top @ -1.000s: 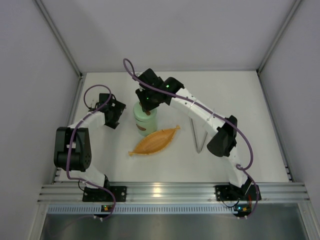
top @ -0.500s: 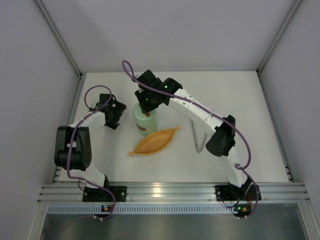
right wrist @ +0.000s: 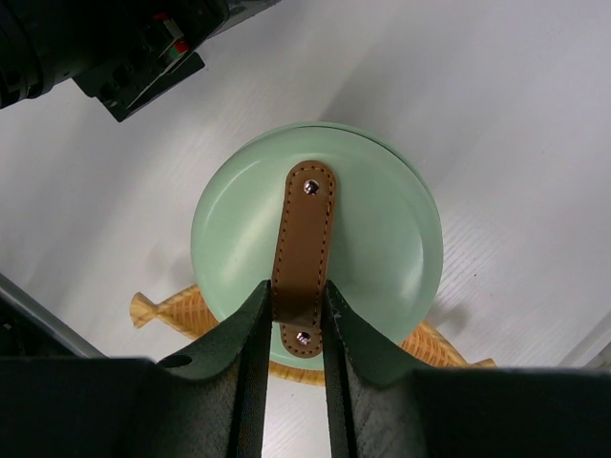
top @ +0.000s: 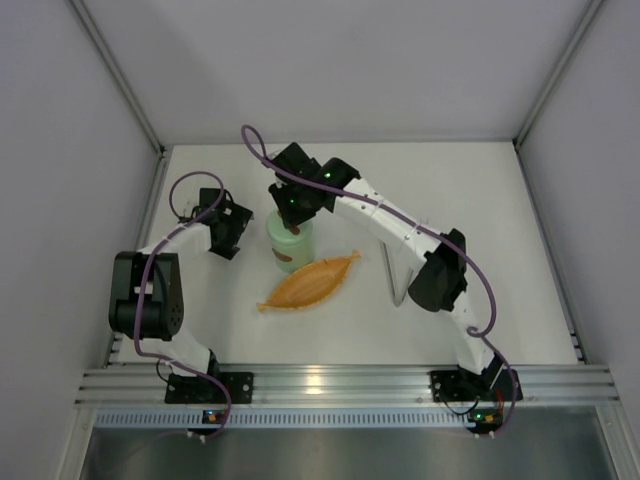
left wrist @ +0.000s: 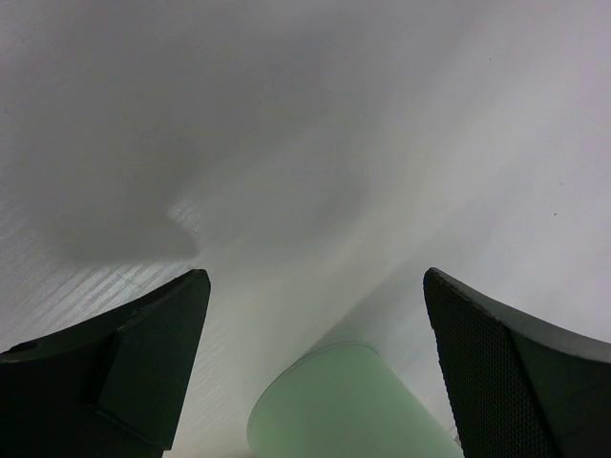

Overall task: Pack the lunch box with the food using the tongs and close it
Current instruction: Close the box lid on the packing box.

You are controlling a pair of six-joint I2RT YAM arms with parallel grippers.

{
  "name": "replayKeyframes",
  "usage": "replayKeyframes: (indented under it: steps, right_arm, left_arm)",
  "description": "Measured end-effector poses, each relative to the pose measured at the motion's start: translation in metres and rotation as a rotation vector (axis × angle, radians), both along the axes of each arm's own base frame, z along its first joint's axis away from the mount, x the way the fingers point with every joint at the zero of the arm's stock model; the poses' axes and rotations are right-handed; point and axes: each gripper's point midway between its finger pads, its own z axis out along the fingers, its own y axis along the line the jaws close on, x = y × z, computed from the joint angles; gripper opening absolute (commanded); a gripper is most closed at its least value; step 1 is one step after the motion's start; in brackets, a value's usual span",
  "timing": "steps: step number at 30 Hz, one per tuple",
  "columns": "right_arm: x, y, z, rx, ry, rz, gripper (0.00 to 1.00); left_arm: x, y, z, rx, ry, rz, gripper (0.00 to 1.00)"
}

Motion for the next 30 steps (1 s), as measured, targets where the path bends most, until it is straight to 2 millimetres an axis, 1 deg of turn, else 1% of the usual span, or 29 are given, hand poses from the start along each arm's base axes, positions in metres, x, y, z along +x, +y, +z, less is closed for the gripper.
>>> replayKeyframes:
  steps: [4, 8, 13, 18, 24, 30]
  right_arm:
    - [0.001, 0.001, 0.0, 0.002, -0.002, 0.0, 0.31]
    - [0.002, 0.001, 0.0, 0.001, -0.008, 0.004, 0.35]
    - [0.005, -0.001, -0.001, -0.013, -0.024, -0.001, 0.36]
    - [0.008, -0.003, -0.001, -0.027, -0.041, -0.005, 0.37]
    - [0.014, -0.008, -0.003, -0.063, -0.078, -0.019, 0.37]
    - [0.016, -0.008, -0.003, -0.086, -0.11, -0.02, 0.39]
  left_arm:
    - [0.0, 0.0, 0.0, 0.0, 0.0, 0.0, 0.98]
    - [0.0, 0.0, 0.0, 0.0, 0.0, -0.001, 0.98]
    - [0.0, -0.001, -0.001, -0.003, 0.001, -0.002, 0.98]
    - [0.0, -0.001, -0.007, -0.002, 0.015, -0.002, 0.98]
    - [-0.001, -0.001, -0.008, -0.002, 0.017, -0.002, 0.98]
    - [-0.001, -0.001, -0.009, -0.002, 0.018, -0.002, 0.98]
